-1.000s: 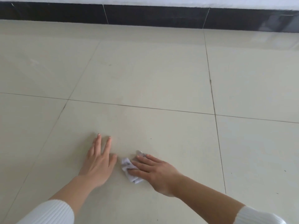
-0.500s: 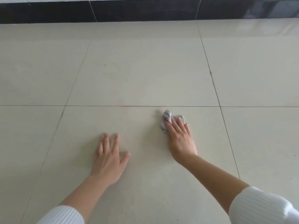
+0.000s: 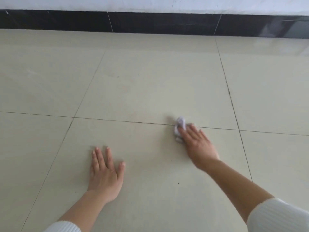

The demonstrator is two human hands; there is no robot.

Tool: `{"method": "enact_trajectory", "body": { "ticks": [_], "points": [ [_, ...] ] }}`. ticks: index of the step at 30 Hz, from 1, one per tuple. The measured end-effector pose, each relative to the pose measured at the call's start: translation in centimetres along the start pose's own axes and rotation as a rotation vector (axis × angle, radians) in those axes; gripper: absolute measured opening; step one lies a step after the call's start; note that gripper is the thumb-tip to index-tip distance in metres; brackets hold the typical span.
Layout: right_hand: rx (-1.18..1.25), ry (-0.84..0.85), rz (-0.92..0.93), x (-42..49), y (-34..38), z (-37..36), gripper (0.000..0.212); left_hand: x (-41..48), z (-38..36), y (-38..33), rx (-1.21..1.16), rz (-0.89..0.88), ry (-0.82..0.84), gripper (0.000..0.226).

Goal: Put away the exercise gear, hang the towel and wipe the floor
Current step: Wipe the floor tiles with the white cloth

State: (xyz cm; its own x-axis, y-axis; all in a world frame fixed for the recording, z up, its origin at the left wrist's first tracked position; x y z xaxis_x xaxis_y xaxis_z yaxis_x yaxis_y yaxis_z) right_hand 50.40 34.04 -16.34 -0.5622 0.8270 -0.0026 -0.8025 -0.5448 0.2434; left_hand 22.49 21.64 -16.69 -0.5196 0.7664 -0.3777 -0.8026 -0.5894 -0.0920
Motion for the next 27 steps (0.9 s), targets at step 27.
{"method": "enact_trajectory", "body": {
  "ticks": [27],
  "points": [
    [0.144,-0.004,-0.269,-2.1,0.3,1.5,0.080,0.9,1.5,0.1,0.093,0.012,0.204,0.081]
  ]
}}
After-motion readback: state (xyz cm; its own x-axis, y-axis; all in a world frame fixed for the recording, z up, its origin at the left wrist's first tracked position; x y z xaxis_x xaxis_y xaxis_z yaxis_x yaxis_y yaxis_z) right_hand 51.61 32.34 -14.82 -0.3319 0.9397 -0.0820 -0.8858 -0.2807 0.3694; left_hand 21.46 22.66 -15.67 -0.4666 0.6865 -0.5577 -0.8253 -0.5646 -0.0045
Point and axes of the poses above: each hand's wrist, its own x-axis towards the middle knuckle, its own z-axis out of the back of the hand, y = z × x, the point moved 2 cm from there along x, towards the middle knuckle, and after that the axes turned 8 degrees about z, right-handed, at the moved point
